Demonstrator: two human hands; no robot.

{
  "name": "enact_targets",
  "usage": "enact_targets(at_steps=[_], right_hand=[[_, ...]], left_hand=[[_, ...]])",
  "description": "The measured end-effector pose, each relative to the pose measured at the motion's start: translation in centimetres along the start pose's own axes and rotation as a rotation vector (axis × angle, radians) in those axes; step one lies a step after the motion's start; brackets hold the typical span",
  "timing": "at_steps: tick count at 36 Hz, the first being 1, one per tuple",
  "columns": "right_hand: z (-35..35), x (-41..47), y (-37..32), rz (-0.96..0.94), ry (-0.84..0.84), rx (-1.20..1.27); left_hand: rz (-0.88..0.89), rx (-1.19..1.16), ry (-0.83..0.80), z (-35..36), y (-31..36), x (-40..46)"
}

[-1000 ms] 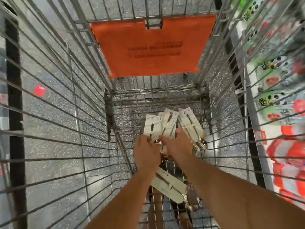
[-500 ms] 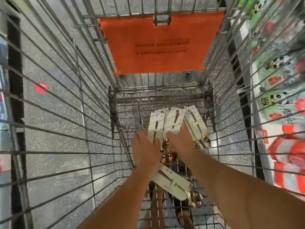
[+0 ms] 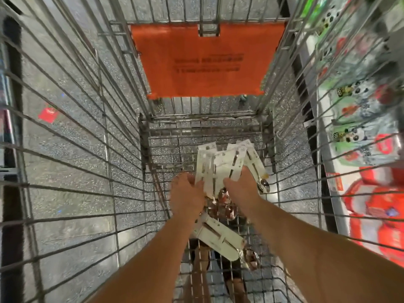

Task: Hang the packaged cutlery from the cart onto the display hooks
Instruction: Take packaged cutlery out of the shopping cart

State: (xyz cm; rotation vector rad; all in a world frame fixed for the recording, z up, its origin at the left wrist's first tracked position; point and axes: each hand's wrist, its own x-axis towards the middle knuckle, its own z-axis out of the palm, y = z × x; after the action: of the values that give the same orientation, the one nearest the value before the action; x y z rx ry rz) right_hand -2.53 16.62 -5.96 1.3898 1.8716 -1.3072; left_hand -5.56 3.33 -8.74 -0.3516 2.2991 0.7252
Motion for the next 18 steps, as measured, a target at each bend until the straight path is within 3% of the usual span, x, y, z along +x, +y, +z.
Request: enact_targets(at_steps=[13, 18], right_hand=[[-3.9, -4.5, -2.3, -0.012, 0.114, 0.070], [-4.6, -4.1, -2.3, -0.027, 0.012, 0.191]], left_hand=[[-0.049, -0.290, 0.017, -2.6, 2.9, -4.4], [0.002, -0.391, -0.020, -4.7, 4.9, -7.1]])
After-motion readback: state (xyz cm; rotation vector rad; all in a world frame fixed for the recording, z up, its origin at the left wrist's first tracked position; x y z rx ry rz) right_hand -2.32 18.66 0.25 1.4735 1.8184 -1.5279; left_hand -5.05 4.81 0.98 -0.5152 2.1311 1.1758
